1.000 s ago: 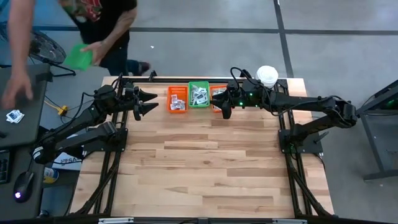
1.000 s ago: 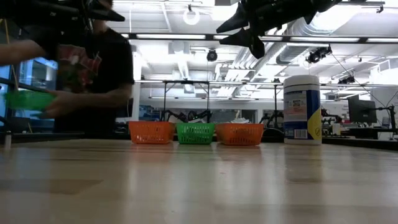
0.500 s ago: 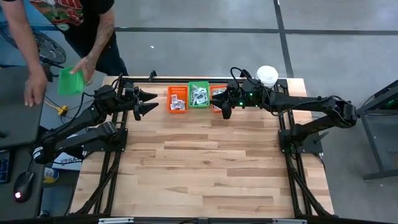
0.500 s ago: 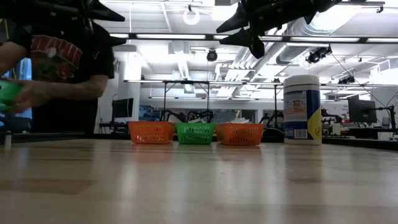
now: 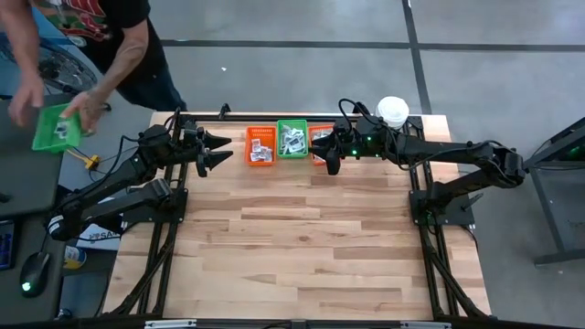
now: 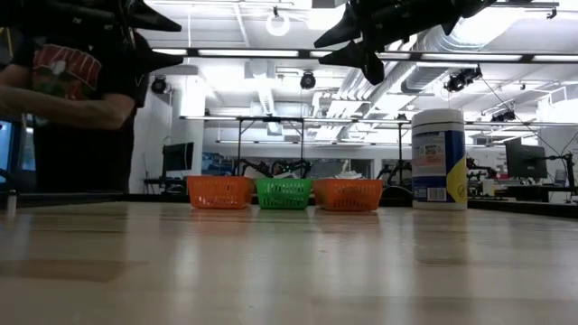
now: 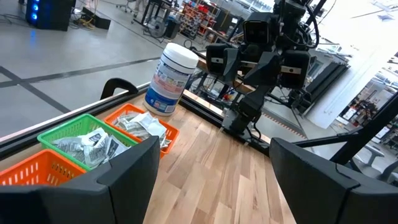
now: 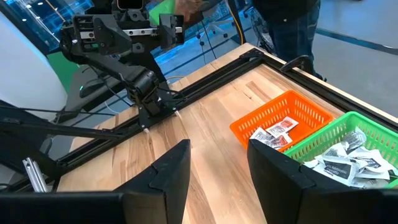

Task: Pick & Place First Aid Supplies
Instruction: Return to Home Position

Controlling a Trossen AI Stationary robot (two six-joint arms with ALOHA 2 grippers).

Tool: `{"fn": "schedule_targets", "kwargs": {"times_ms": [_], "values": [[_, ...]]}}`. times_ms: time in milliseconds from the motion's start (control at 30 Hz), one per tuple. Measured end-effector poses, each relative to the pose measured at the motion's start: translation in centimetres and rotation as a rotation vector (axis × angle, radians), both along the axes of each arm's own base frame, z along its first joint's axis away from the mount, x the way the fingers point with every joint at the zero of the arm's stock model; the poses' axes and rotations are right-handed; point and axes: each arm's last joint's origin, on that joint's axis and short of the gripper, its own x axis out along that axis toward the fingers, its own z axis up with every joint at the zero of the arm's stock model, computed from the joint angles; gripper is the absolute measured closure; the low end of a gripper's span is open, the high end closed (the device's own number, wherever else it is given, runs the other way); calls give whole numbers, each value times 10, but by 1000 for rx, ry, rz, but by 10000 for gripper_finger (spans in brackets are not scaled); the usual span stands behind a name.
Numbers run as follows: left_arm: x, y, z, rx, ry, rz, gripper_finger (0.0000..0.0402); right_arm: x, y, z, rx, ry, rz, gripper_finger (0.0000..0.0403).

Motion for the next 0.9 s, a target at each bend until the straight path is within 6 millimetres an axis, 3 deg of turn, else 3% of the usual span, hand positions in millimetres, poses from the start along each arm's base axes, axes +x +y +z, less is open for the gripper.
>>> {"fn": "schedule_targets", "kwargs": {"times_ms": [900], "values": [[0, 0, 0, 1, 1, 0, 103, 0, 0, 0, -10, 2, 3, 250]]}}
